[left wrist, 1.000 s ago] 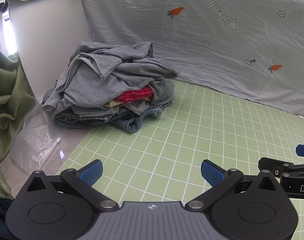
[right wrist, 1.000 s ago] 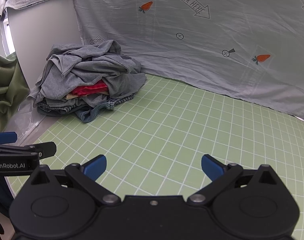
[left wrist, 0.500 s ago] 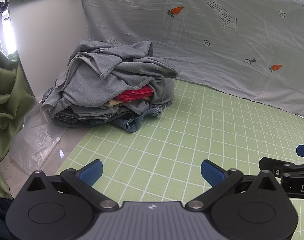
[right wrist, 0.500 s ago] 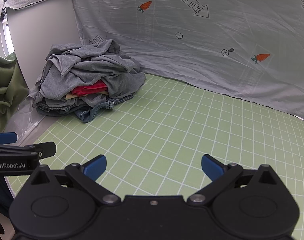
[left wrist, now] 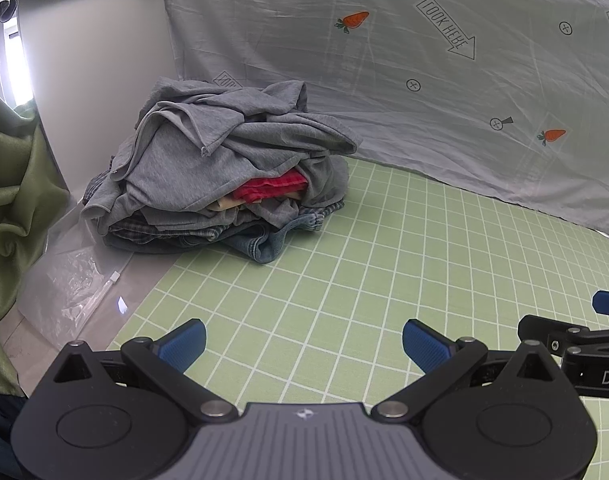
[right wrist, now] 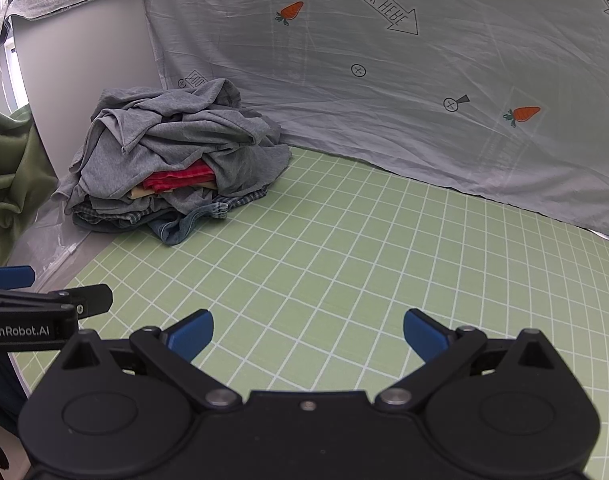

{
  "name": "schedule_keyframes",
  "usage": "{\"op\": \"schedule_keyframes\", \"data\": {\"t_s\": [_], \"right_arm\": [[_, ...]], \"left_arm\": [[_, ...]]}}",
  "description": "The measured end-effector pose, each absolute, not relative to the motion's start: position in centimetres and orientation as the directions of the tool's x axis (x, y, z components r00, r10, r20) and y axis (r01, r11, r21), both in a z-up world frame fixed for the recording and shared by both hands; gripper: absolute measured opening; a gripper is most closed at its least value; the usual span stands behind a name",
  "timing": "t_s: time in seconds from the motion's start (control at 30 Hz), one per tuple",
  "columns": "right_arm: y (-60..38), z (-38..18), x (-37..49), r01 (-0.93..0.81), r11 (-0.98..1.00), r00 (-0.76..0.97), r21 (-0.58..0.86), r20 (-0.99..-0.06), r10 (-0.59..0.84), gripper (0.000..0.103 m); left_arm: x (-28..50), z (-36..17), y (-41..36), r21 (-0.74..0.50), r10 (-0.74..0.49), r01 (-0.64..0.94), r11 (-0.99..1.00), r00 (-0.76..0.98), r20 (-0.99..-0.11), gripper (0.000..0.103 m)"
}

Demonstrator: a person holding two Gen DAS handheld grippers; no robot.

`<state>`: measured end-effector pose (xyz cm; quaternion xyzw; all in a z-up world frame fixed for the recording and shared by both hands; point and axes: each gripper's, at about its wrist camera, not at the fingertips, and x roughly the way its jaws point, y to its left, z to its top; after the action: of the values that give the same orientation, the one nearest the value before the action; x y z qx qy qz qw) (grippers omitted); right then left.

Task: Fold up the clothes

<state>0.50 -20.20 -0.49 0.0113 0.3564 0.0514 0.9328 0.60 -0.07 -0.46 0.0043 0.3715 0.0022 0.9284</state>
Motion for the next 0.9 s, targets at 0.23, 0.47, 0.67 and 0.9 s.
{"op": "schedule_keyframes", "data": {"t_s": [0.23,0.47,0.67,0.9], "right_arm": [[-20.2,-0.5,0.5,-0.089,0.994,0.739,0.059,-0.665,0.105,0.102],[-20.1,-0.6,0.6,-0.09,0.994,0.737,0.06,-0.668,0.107,0.102],[-20.2,-0.8,1.4,-0.079,0.995,0.735,0.056,-0.671,0.096,0.102],[-20.0,0.2,4.2,-0.076,0.996,0.76,0.038,-0.645,0.082,0.102]], "left_arm": [[0.6,-0.5,-0.1,0.009,0.007,-0.001,1.0,0.723,-0.691,0.103],[0.7,-0.6,0.2,0.011,0.011,-0.005,1.0,0.718,-0.696,0.103],[1.4,-0.6,0.7,0.009,0.021,-0.021,1.0,0.711,-0.703,0.103],[4.4,0.5,1.3,0.022,0.051,-0.049,0.999,0.729,-0.683,0.103]]}}
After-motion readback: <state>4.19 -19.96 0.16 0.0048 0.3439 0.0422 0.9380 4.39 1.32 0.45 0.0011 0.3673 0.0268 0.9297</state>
